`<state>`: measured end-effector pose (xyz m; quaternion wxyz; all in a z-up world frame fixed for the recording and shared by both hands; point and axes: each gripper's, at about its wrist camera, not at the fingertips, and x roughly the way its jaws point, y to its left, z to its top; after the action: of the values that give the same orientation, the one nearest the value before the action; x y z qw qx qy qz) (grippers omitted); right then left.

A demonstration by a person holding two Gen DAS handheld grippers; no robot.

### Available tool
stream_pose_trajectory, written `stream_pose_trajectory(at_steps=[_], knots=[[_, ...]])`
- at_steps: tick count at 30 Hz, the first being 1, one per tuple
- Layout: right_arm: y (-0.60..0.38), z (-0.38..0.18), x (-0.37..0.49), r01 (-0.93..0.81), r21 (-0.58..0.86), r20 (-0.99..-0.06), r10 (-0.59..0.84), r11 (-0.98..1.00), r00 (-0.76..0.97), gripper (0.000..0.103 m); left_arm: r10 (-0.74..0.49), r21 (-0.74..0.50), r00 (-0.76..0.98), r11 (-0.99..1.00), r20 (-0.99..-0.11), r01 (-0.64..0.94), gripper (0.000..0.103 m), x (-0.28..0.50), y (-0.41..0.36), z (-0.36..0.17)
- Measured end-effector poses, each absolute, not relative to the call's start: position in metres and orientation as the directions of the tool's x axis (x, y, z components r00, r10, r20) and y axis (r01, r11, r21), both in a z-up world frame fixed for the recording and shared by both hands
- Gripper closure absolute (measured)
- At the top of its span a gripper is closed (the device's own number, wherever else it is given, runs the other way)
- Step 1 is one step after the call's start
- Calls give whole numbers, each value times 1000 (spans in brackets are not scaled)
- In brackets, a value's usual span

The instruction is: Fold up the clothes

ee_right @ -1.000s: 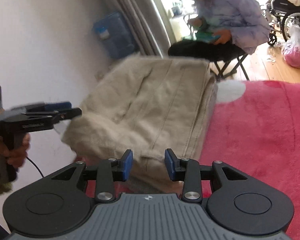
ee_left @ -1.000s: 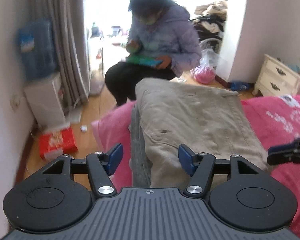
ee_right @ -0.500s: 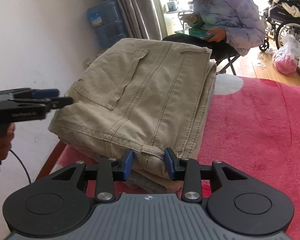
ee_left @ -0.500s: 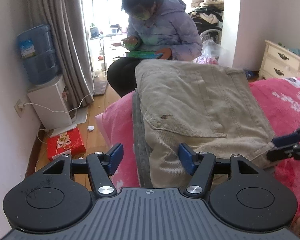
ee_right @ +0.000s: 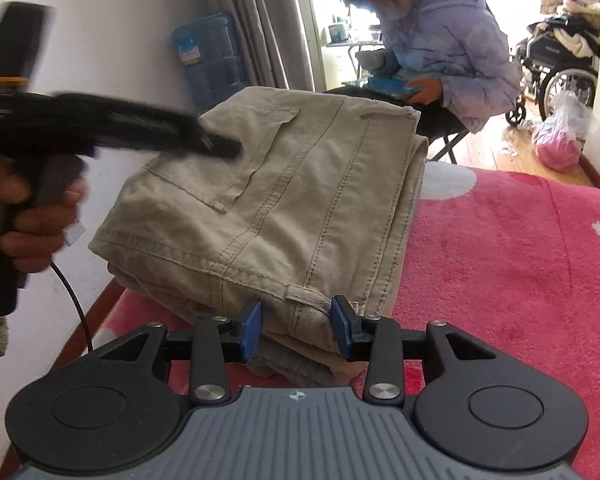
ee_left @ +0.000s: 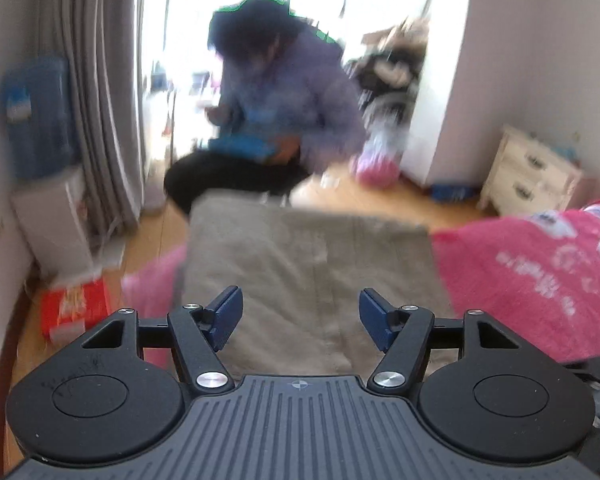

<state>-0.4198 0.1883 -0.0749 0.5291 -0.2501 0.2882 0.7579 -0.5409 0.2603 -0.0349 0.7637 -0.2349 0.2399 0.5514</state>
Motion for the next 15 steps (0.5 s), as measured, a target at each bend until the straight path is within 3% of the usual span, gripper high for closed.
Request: stream_pose_trajectory(at_steps=[4,15], knots=[[191,-66,-413,-941,205,-676,655,-271,-336,63,711,-42,220,258,-668,-965,36,-532,265,-48],[288,-16,-385,-946,266,-561,768,-187,-310,83,720,-86,239,244,-651,-966,33,-536,260,-48]])
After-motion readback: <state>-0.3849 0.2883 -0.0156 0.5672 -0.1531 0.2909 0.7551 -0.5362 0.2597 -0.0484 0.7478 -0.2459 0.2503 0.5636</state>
